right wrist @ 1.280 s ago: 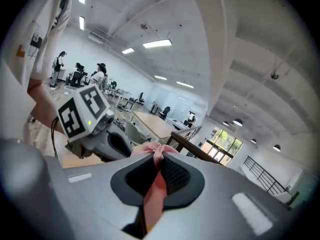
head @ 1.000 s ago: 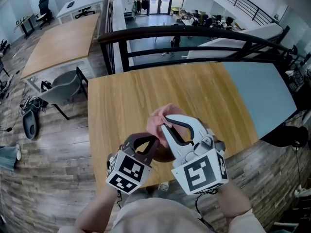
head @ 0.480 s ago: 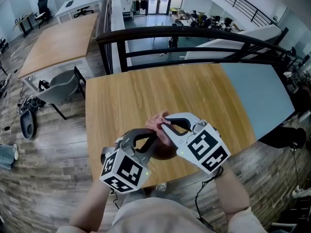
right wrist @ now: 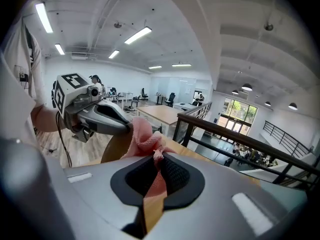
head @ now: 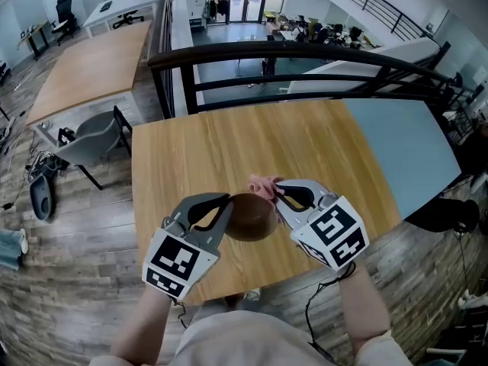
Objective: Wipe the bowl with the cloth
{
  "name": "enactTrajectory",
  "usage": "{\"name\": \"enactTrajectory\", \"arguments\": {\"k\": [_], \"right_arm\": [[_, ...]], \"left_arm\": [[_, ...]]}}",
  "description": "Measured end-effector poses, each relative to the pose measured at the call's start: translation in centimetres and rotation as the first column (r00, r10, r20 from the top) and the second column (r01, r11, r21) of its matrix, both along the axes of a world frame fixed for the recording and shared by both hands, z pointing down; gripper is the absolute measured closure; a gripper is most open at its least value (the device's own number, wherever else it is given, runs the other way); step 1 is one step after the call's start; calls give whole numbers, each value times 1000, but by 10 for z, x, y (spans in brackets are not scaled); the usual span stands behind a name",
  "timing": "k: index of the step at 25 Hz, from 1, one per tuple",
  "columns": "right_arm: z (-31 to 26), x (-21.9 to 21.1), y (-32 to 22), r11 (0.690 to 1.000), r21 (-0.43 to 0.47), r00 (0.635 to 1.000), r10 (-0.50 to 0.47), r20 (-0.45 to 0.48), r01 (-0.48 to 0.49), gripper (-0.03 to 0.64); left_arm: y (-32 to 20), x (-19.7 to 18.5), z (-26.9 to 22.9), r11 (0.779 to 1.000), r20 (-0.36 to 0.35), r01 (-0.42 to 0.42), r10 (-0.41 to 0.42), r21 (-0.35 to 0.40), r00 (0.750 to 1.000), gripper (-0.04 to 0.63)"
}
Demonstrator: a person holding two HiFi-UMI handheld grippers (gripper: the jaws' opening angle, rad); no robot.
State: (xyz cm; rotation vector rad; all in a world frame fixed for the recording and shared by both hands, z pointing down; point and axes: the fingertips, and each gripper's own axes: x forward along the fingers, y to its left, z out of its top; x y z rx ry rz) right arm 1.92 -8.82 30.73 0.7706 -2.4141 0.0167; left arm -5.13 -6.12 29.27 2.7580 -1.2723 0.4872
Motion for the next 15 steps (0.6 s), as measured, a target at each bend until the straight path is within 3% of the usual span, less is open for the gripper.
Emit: {"name": "enactTrajectory", "arguments": {"k": [3, 7, 11, 15], "right_arm": [[5, 4, 3, 1000, -11, 999, 25, 26, -24, 597], [13, -2, 11, 999, -22, 998, 47, 52, -46, 597], [26, -11, 22, 997, -52, 996, 52, 74, -48, 597], [42, -31, 35, 996, -88, 994, 29, 105, -19, 597]], "left_arm": [[-9, -16, -4, 996, -104, 89, -91, -22, 990, 584], [-18, -36, -9, 978, -234, 201, -207, -51, 950, 585], [-26, -47, -7, 956, -361, 271, -292, -111, 886, 586], [-30, -47, -2, 941, -480, 281, -339, -190, 809, 586]]}}
